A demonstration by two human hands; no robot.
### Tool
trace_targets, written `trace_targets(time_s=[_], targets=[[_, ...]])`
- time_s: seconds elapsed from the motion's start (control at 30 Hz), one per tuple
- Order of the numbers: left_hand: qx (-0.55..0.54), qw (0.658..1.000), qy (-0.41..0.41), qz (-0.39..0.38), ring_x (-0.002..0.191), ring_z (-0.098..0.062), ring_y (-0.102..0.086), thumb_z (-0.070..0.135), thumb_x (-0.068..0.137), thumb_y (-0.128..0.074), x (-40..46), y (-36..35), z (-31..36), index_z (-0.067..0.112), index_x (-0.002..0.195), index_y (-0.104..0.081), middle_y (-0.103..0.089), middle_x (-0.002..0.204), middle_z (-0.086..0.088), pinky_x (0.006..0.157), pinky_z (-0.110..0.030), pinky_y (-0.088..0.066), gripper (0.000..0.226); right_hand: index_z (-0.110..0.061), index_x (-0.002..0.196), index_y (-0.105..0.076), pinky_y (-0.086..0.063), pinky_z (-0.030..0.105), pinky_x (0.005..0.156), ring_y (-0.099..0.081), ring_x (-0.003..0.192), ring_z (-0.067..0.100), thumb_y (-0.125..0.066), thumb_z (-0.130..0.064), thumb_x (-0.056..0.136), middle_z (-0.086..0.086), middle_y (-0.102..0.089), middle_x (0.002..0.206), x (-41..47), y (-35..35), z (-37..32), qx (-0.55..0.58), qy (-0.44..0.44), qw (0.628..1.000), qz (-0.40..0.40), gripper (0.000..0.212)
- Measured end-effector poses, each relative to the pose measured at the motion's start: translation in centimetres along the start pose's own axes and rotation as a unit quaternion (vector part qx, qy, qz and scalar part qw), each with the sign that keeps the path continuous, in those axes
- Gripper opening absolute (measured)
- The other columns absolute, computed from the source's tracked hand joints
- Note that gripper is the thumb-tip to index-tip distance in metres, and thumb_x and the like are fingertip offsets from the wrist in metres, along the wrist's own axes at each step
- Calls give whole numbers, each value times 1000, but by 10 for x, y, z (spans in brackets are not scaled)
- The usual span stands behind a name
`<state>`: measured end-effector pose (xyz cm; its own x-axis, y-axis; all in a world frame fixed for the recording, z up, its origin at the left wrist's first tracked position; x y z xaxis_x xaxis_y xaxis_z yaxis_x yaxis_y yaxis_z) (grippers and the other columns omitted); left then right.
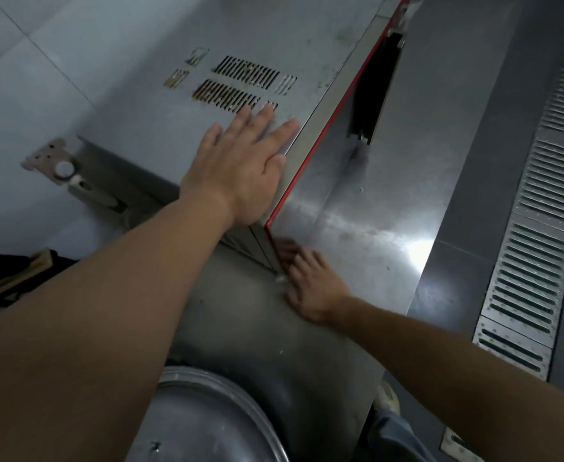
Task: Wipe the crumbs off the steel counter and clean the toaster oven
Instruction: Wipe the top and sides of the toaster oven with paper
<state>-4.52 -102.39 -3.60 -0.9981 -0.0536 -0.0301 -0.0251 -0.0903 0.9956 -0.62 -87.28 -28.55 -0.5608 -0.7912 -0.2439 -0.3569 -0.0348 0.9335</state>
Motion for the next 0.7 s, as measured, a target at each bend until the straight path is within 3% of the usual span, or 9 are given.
trace_targets(time_s=[0.1, 0.23, 0.33, 0.43, 0.57, 0.63, 0.7], targets=[[-1, 1000, -5, -1, 152, -15, 3, 41, 103, -20, 0, 1, 1, 46, 154, -8, -1, 165, 9, 122, -49, -2, 53, -20, 157, -14, -1, 49, 121, -3, 151, 27, -33, -58, 92, 8, -9, 164, -54, -32, -44, 4, 118, 992, -38, 77], [5, 1000, -4, 1, 152, -15, 3, 42, 102, -19, 0, -1, -1, 45, 154, -7, -2, 166, 8, 122, -49, -3, 53, -22, 153, -27, -15, 49, 120, -19, 149, 26, -34, -51, 95, 5, -22, 162, -123, -65, -72, -32, 250, 967, -45, 65], [3, 1000, -6, 1, 152, -15, 3, 42, 102, -19, 1, -1, 0, 45, 154, -9, -2, 166, 8, 122, -49, -3, 53, -23, 147, -40, -22, 42, 119, -22, 148, 24, -40, -35, 101, 2, -32, 158, -139, -76, -53, -25, 340, 939, -38, 48], [1, 1000, -5, 3, 152, -16, 2, 42, 101, -20, 2, -2, -1, 45, 154, -9, -3, 166, 8, 122, -49, -2, 54, -18, 134, -58, -25, 36, 118, -39, 139, 25, -49, -21, 100, 4, -50, 147, -135, -72, -22, -43, 394, 918, -7, 35], [5, 1000, -6, -1, 152, -16, 3, 42, 102, -19, 2, -1, -1, 45, 154, -8, -1, 166, 8, 122, -50, -2, 54, -18, 131, -62, -35, 36, 114, -48, 134, 24, -32, -20, 106, 3, -55, 142, -123, -37, 28, -44, 395, 918, 4, 39], [7, 1000, -7, -3, 152, -16, 3, 42, 102, -19, 2, -1, 0, 45, 154, -7, -1, 166, 8, 122, -50, -2, 54, -20, 131, -62, -34, 34, 115, -48, 134, 22, -50, -21, 100, 1, -55, 142, -111, -11, 65, -53, 335, 941, 2, 34], [7, 1000, -8, -1, 152, -16, 3, 42, 102, -19, 2, -2, -1, 45, 154, -7, 0, 166, 9, 122, -50, -2, 54, -21, 131, -63, -42, 39, 109, -50, 132, 23, -70, -22, 88, 2, -56, 141, -95, 11, 112, -47, 209, 977, 9, 43]])
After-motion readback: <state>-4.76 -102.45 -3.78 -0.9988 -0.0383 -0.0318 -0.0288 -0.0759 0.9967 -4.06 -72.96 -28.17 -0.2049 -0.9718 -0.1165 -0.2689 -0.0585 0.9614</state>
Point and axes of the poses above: each hand's wrist, its own x-axis towards the middle knuckle, its own y-axis out of the back of the hand, z = x × y, the point moved 3 cm from there along x, towards the middle knuckle
